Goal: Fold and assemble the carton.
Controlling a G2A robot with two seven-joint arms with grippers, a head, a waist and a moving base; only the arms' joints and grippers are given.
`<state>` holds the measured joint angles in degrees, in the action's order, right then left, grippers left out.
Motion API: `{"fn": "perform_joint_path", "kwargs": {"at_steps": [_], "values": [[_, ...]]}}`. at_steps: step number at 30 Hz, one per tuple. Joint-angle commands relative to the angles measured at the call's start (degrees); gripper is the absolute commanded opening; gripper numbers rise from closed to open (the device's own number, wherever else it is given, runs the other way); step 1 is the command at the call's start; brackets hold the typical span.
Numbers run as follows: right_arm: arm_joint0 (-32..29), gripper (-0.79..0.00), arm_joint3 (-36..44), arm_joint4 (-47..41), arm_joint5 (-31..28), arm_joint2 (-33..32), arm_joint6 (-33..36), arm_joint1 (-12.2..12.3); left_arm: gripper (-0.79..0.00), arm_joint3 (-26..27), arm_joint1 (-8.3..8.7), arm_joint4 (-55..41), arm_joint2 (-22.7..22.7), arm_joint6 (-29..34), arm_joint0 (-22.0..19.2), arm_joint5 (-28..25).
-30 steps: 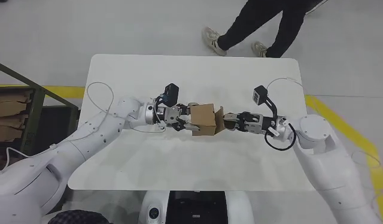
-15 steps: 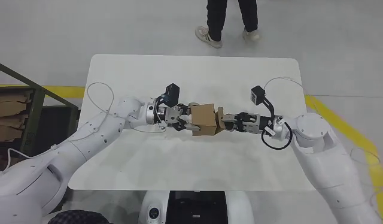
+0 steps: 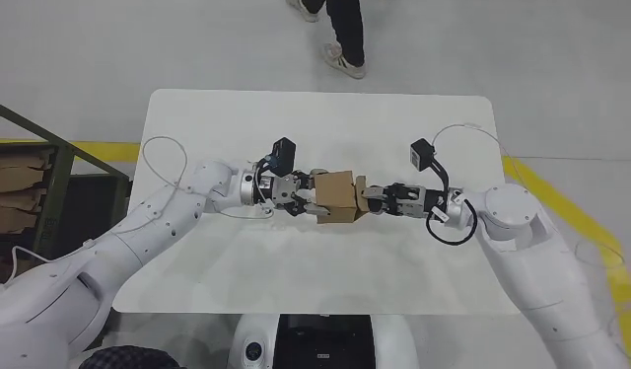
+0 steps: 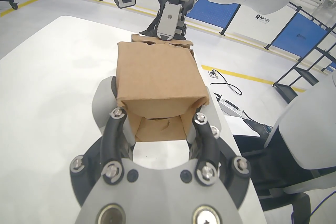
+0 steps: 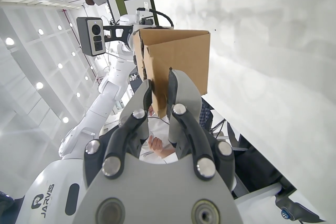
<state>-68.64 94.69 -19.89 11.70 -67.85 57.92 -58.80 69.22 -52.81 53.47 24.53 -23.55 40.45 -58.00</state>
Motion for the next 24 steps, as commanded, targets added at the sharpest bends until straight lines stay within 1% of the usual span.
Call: {"fn": "perform_joint_path", "kwargs": {"at_steps": [1, 6, 12, 24], "values": [[0.1, -0.686, 0.1, 0.2, 0.0, 0.2, -0.2, 0.0, -0.311, 0.1, -0.02, 0.0, 0.0, 0.1, 0.0, 0.0], [0.5, -0.714, 0.2, 0.6, 0.5, 0.7, -0.7, 0.0, -0.314, 0.1, -0.05, 0.1, 0.2, 0.1, 0.0, 0.0], [0.7, -0.730, 0.1, 0.5, 0.7, 1.1, -1.2, -0.1, -0.314, 0.3, 0.04, 0.3, 0.5, 0.1, 0.2, 0.0], [1.2, -0.720, 1.1, 0.4, 1.3, 2.6, -2.8, -0.4, -0.314, 0.6, 0.08, 0.7, 0.9, 0.6, 0.5, 0.0]]}}
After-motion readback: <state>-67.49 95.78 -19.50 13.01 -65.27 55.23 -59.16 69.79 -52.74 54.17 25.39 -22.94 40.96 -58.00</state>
